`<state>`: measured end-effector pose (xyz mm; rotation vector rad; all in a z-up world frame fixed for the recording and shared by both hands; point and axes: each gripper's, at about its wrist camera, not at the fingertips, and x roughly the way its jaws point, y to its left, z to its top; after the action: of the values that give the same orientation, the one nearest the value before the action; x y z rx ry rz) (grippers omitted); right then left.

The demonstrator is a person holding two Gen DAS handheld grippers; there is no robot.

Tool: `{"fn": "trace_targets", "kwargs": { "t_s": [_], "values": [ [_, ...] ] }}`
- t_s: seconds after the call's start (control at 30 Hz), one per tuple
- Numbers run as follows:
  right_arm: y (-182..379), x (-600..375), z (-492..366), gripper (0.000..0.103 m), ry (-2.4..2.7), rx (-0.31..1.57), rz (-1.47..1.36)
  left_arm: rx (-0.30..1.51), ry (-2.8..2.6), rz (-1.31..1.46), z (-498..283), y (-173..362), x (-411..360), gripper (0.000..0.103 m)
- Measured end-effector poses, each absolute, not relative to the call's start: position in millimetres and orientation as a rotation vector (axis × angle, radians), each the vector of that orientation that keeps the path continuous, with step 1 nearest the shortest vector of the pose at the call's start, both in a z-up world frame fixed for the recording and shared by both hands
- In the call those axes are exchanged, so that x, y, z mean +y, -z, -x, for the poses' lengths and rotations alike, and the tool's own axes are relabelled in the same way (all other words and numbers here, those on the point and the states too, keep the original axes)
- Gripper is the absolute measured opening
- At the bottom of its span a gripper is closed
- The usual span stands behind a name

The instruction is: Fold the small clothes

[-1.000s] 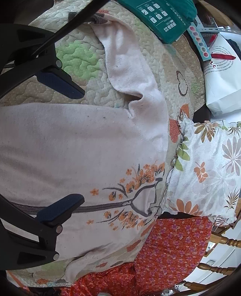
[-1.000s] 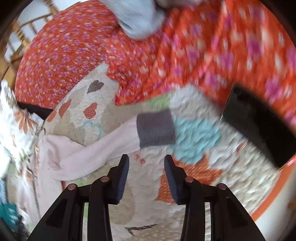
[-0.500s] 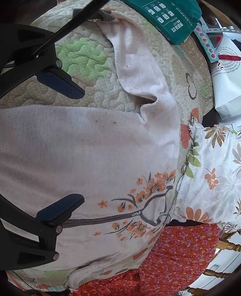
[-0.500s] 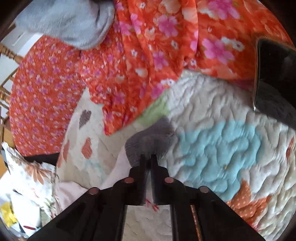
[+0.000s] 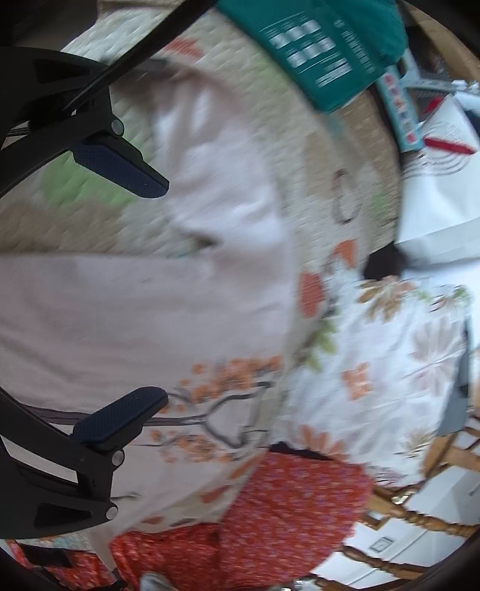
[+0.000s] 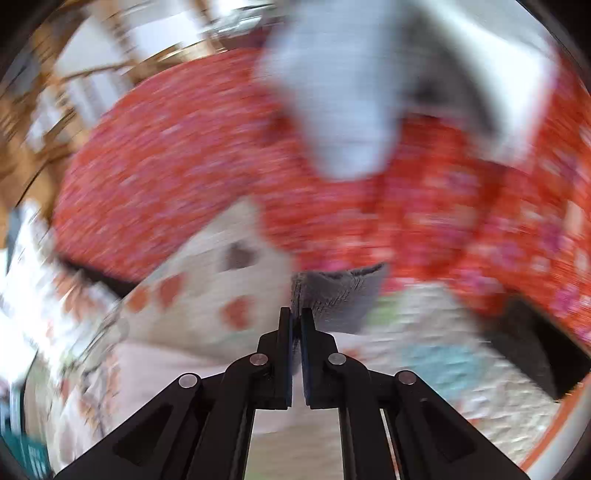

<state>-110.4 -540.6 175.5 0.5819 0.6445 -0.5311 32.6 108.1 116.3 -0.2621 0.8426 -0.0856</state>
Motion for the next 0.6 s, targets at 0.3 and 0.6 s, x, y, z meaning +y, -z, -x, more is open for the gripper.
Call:
{"fn": "trace_targets", "kwargs": {
  "t_s": [0.3,0.6],
  "values": [
    [-160.2,-285.6,-57.6,0.005,-0.03,0.794,-0.397,0.635,-0.241,0.172,-32.9,-140.0,196.0,0.102],
    [-71.6,-71.1,-120.8,0.005,-0.322,0.98,-0.242,0.637,-0.326,0.324,-31.3,-143.5,257.1,0.102]
  ]
}}
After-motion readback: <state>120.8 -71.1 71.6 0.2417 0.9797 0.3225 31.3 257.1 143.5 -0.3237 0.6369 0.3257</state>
